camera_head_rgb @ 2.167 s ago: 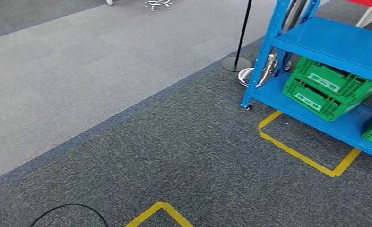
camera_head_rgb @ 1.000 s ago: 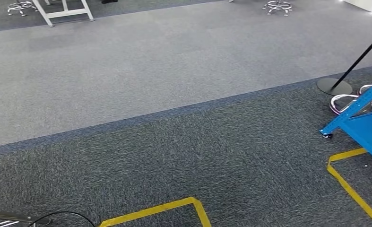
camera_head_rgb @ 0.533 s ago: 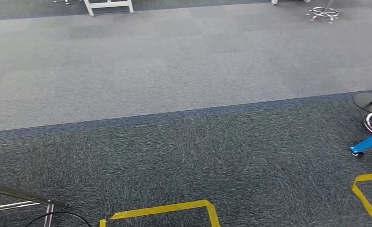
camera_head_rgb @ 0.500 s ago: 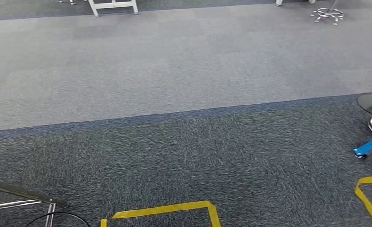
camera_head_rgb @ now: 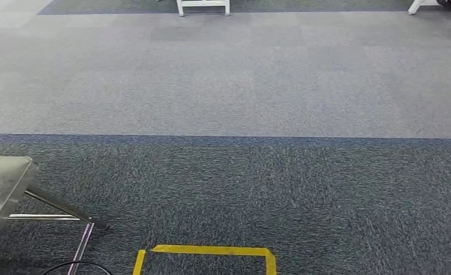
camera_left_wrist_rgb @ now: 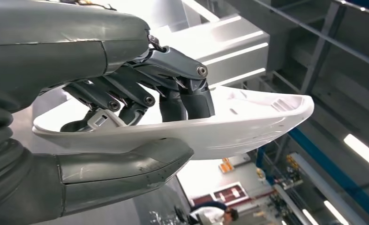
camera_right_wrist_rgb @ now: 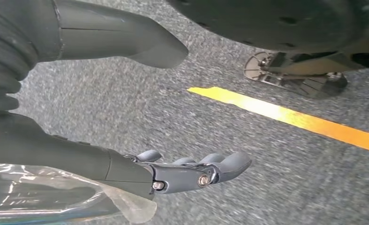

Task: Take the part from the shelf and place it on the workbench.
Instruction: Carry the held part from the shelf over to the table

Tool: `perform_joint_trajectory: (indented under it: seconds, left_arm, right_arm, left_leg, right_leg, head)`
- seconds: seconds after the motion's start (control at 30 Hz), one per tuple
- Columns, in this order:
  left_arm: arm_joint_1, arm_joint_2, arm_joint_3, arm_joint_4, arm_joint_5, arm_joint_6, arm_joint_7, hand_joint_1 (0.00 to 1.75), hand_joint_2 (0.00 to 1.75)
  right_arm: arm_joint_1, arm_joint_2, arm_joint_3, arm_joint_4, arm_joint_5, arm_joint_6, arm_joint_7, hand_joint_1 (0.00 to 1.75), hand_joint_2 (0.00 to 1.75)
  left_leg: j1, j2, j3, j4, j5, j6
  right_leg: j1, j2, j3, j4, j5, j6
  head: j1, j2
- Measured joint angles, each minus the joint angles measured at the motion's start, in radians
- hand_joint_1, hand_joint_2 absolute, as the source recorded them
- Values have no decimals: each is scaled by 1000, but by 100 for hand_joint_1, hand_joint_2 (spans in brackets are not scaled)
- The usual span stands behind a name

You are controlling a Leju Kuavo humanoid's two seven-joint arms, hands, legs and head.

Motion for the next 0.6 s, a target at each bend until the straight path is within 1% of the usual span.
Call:
perform_joint_trajectory:
  seconds: [0.03, 0.07, 0.1, 0.13, 0.17, 0.2, 0.23, 0.27, 0.3, 0.33, 0.37, 0.4, 0.43, 0.47, 0.5, 0.53, 0.57, 0.6]
  left_arm:
    - [1, 5, -9, 0, -5, 12, 0, 175, 175]
    - [2, 10, -18, 0, -10, 26, 0, 175, 175]
    - [4, 14, -26, 0, -14, 37, 0, 175, 175]
    - [6, 17, -32, 0, -17, 44, 0, 175, 175]
    - [9, 19, -36, -1, -19, 49, 0, 175, 175]
    - [12, 21, -39, -3, -22, 51, 0, 175, 175]
    - [13, 22, -42, -5, -25, 52, 0, 175, 175]
    - [13, 23, -44, -7, -30, 53, 0, 175, 175]
    - [12, 23, -46, -8, -36, 54, 0, 175, 175]
    - [11, 23, -48, -8, -43, 55, 0, 175, 175]
    - [11, 23, -49, -8, -49, 55, 0, 175, 175]
    - [11, 22, -49, -8, -53, 55, 0, 175, 175]
    - [12, 20, -49, -8, -56, 55, 0, 175, 175]
    - [12, 17, -48, -8, -58, 55, 0, 175, 175]
    - [12, 14, -48, -8, -58, 55, 0, 175, 175]
    - [12, 11, -47, -9, -58, 56, 0, 175, 175]
    - [12, 9, -46, -9, -57, 56, 0, 175, 175]
    - [13, 8, -45, -11, -57, 56, 0, 175, 175]
  right_arm:
    - [0, 0, 0, 1, 0, 0, 1, 0, 175]
    - [-1, 0, 0, 1, 1, -1, 1, 0, 175]
    - [0, 0, 0, 2, 1, -2, 1, 0, 175]
    - [-1, 0, 0, 2, 2, -2, 2, 0, 175]
    - [-3, 0, 0, 3, 2, -3, 2, 0, 175]
    - [-6, 0, 0, 3, 2, -3, 2, 0, 175]
    - [-8, 0, 0, 3, 3, -4, 1, 0, 175]
    - [-10, 0, 0, 3, 3, -4, 1, 0, 175]
    - [-9, 0, 0, 3, 4, -4, 1, 0, 175]
    - [-7, 0, 0, 3, 5, -4, 1, 0, 175]
    - [-4, 1, 0, 3, 6, -4, 1, 0, 175]
    - [-2, 1, 0, 3, 7, -3, 2, 0, 175]
    - [0, 1, 0, 3, 9, -3, 2, 0, 175]
    - [0, 0, 0, 3, 12, -4, 3, 0, 175]
    - [1, 0, 0, 3, 14, -4, 4, 0, 175]
    - [1, 0, 0, 4, 15, -4, 5, 0, 175]
    - [1, 0, 0, 4, 16, -4, 5, 0, 175]
    - [1, 0, 1, 4, 17, -4, 6, 0, 175]
  left_leg:
    - [-2, 22, 35, -64, 19, 3]
    - [-5, 38, 59, -109, 29, 8]
    - [-9, 48, 68, -131, 28, 15]
    - [-14, 42, 67, -133, 26, 24]
    - [-15, 30, 66, -135, 27, 32]
    - [-15, 20, 66, -137, 29, 39]
    - [-14, 10, 66, -140, 32, 46]
    - [-12, 0, 67, -143, 35, 52]
    - [-11, -10, 66, -144, 36, 56]
    - [-12, -21, 66, -144, 36, 60]
    - [-13, -34, 66, -144, 35, 62]
    - [-15, -49, 67, -144, 34, 63]
    - [-17, -64, 70, -143, 33, 63]
    - [-17, -79, 73, -143, 32, 63]
    - [-17, -93, 76, -143, 31, 62]
    - [-18, -106, 78, -142, 28, 59]
    - [-17, -119, 76, -140, 27, 56]
    - [-16, -132, 72, -138, 26, 50]
  right_leg:
    - [2, -10, 5, 1, -5, 6]
    - [4, -20, 10, 2, -9, 12]
    - [6, -29, 14, 2, -12, 18]
    - [7, -38, 20, 2, -14, 24]
    - [5, -48, 25, 1, -16, 29]
    - [3, -40, 26, 4, -21, 35]
    - [0, -18, 21, 22, -35, 39]
    - [-1, 12, 1, 61, -58, 41]
    - [-2, 47, -31, 122, -88, 41]
    - [-2, 69, -70, 195, -117, 41]
    - [-2, 79, -108, 261, -135, 40]
    - [-2, 83, -135, 298, -135, 38]
    - [-1, 86, -144, 297, -114, 36]
    - [-1, 92, -134, 255, -75, 34]
    - [-1, 110, -111, 187, -29, 30]
    - [-3, 140, -87, 119, 5, 27]
    - [-5, 165, -62, 65, 24, 26]
    - [-5, 184, -48, 34, 29, 25]
  head:
    - [0, 0]
    - [1, 0]
    - [1, 0]
    - [2, 0]
    - [1, 0]
    - [2, 0]
    - [4, 0]
    - [6, 0]
    - [9, 0]
    - [11, 0]
    - [11, 0]
    - [11, 0]
    - [11, 0]
    - [11, 0]
    - [11, 0]
    - [11, 0]
    - [11, 0]
    - [10, 0]
